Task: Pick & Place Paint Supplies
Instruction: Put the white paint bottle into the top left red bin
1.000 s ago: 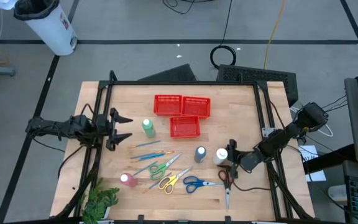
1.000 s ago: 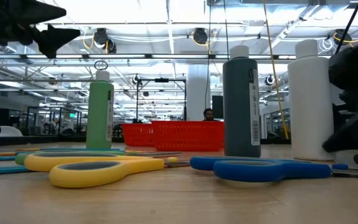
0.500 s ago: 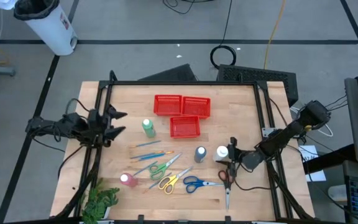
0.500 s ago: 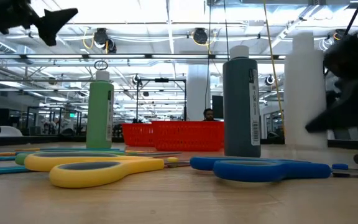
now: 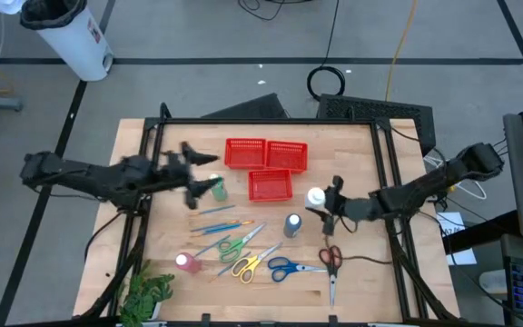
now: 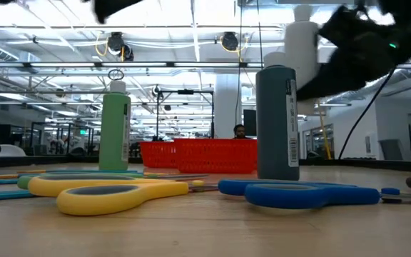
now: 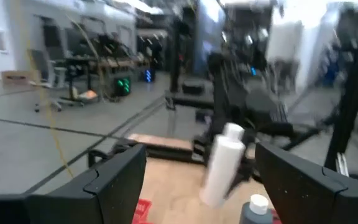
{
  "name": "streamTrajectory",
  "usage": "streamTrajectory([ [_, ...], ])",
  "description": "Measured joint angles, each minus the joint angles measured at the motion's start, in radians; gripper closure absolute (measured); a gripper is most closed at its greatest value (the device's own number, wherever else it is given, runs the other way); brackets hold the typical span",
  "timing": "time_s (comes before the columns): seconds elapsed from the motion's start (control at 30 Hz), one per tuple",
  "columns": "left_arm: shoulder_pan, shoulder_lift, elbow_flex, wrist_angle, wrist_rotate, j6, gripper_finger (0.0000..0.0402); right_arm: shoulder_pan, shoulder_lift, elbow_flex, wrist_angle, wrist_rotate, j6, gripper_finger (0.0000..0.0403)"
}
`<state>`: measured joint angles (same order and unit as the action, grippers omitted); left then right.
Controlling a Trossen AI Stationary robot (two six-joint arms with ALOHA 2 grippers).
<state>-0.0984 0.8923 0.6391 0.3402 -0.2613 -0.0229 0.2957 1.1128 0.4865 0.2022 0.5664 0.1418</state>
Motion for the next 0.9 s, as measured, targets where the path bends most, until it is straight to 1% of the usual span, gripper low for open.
streamTrajectory([
  [0.07, 0.012, 0.131, 0.1, -0.002, 0.055, 0.032, 0.0091, -0.038, 0.01, 0.058, -0.083, -0.016, 0.0, 0.0218],
  [0.13, 0.022, 0.259, 0.201, 0.005, 0.107, 0.07, 0.0091, -0.061, 0.017, 0.086, -0.141, -0.018, -0.003, 0.0218],
  [0.23, 0.036, 0.434, 0.347, -0.005, 0.151, 0.109, 0.0091, -0.083, 0.02, 0.092, -0.15, -0.02, -0.013, 0.0218],
  [0.3, 0.046, 0.538, 0.447, -0.024, 0.165, 0.12, 0.0091, -0.088, 0.019, 0.094, -0.16, -0.018, -0.016, 0.0218],
  [0.5, 0.077, 0.798, 0.717, -0.19, 0.166, 0.119, 0.0091, -0.087, 0.019, 0.094, -0.177, -0.02, -0.03, 0.0218],
  [0.6, 0.087, 0.894, 0.804, -0.233, 0.165, 0.119, 0.0091, -0.087, 0.019, 0.094, -0.179, -0.021, -0.035, 0.0217],
  [0.67, 0.089, 0.938, 0.839, -0.244, 0.165, 0.12, 0.0091, -0.087, 0.019, 0.094, -0.178, -0.021, -0.035, 0.022],
  [0.77, 0.09, 0.976, 0.849, -0.241, 0.166, 0.122, 0.0091, -0.087, 0.019, 0.094, -0.18, -0.021, -0.035, 0.0221],
  [0.9, 0.09, 0.989, 0.85, -0.249, 0.177, 0.119, 0.0092, -0.087, 0.019, 0.094, -0.178, -0.022, -0.035, 0.0219],
])
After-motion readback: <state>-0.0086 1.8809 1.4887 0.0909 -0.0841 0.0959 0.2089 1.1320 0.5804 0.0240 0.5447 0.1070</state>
